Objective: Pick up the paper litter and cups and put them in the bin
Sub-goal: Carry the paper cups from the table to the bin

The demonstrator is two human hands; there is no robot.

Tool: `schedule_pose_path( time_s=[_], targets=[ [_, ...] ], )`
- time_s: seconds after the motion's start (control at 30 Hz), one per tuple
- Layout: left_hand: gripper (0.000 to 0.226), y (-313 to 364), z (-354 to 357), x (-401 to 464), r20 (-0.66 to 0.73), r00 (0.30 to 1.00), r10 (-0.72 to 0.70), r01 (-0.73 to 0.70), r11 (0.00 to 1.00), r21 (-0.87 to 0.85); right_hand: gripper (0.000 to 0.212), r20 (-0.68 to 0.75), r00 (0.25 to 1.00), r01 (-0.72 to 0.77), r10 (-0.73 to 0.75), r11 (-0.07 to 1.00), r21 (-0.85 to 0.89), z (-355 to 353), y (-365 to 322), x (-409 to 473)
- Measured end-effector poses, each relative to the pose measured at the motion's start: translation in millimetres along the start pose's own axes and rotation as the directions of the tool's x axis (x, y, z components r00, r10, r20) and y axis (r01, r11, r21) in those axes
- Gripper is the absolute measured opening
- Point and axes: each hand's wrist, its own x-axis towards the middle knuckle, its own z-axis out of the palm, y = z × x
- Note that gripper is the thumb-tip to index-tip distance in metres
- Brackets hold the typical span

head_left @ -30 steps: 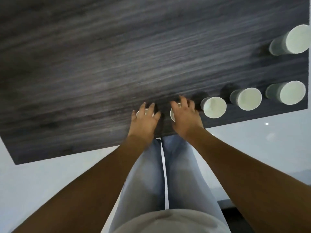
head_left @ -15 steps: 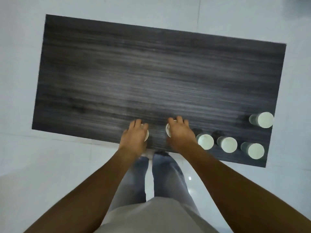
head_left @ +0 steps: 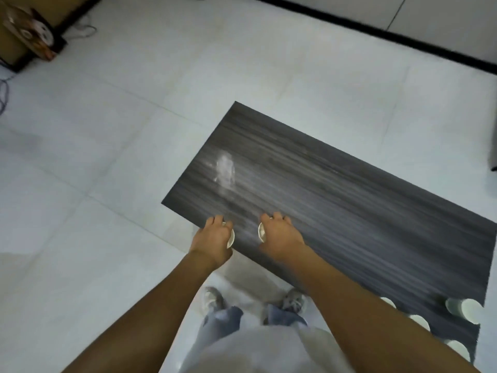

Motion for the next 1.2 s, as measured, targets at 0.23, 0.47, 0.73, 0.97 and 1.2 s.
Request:
schedule_pose_path(
  time_s=[0.23,0.47,0.73,0.97,1.2],
  targets=[
    [0.06,-178.5,-40.3,-56.9,-0.1,0.979,-0.179,0.165,0.977,-0.134,0.05,0.015,0.99,0.142,-0.142,0.982,-0.124,8.9,-189.0,33.6],
    [0.054,-308.8,-81.2,-76.6,-0.144,0.933,-0.329,0.29,0.927,-0.239,0.046,-0.005,0.953,0.3,-0.304,0.941,-0.154,3.2,-326.1,76.8],
    [0.05,-425.8,-142.8,7.1,-0.142,0.92,-0.365,0.318,0.909,-0.27,0.05,0.007,0.936,0.348,-0.352,0.922,-0.172,-40.7,-424.0,193.2],
    [0.05,-513.8,-241.6,115.4,-0.132,0.937,-0.324,0.282,0.923,-0.262,0.049,-0.029,0.955,0.288,-0.294,0.95,-0.123,-125.4,-494.4,310.7],
    [0.049,-577.9,-329.6,223.1,-0.158,0.96,-0.231,0.199,0.96,-0.195,0.052,-0.084,0.971,0.215,-0.223,0.972,-0.096,-209.5,-545.2,413.0]
  ],
)
